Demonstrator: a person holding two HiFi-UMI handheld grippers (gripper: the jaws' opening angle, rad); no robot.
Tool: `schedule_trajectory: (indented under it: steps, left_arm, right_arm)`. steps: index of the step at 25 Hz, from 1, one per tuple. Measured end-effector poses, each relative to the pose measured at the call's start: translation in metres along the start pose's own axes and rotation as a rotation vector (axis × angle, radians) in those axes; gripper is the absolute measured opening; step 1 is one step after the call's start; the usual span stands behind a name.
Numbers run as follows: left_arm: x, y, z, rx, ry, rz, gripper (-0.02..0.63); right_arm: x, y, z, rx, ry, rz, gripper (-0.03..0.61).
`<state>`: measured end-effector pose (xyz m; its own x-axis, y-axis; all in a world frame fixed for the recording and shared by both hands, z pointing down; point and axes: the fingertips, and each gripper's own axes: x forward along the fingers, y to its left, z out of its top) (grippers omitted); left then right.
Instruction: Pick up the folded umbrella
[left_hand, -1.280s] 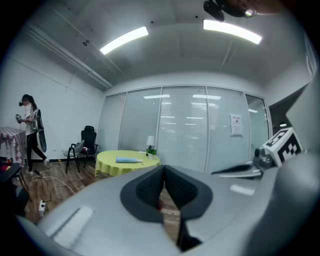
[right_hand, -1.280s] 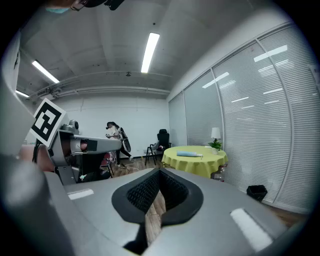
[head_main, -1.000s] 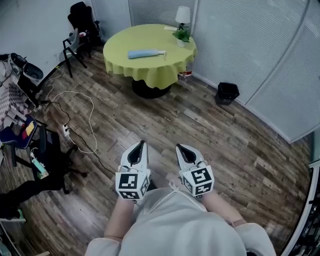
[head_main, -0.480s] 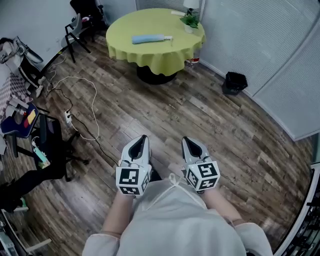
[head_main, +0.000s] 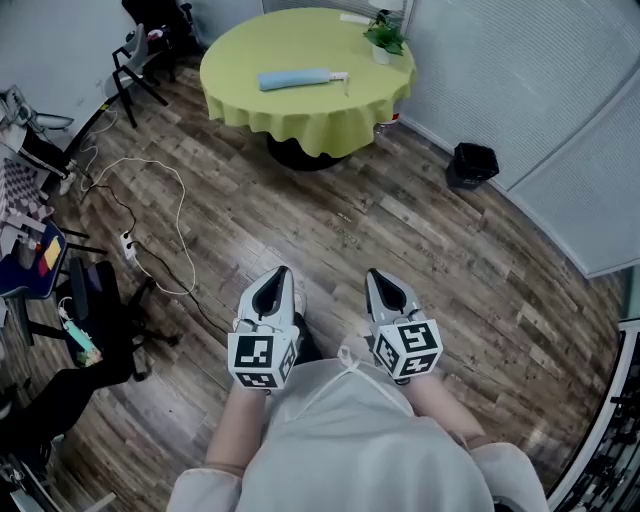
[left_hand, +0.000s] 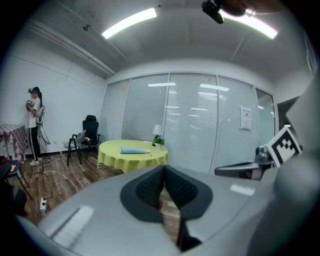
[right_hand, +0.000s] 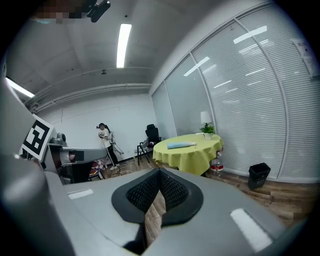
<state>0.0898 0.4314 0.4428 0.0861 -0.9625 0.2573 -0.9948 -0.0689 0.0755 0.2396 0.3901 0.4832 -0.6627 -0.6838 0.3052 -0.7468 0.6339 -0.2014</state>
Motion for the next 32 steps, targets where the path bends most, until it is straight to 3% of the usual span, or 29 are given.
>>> schedule_trajectory:
  steps: [6, 15, 24, 32]
  left_arm:
    - [0.071, 0.089, 0.035, -0.032, -0.004, -0.021, 0.006]
    - [0.171, 0.223, 0.086, -0.070, -0.019, -0.044, 0.006]
    - [0.236, 0.272, 0.081, -0.091, 0.024, -0.037, 0.006]
    - [0.330, 0.300, 0.095, -0.098, 0.042, 0.033, 0.006]
  right_arm:
    - [0.101, 0.014, 0.036, -0.019, 0.046, -0.022, 0.000]
    - [0.248, 0.032, 0.097, -0.039, 0.029, -0.061, 0.000]
    - [0.333, 0.019, 0.114, -0.043, 0.068, -0.047, 0.000]
    - [0.423, -0.042, 0.138, -0.047, 0.088, 0.004, -0.001]
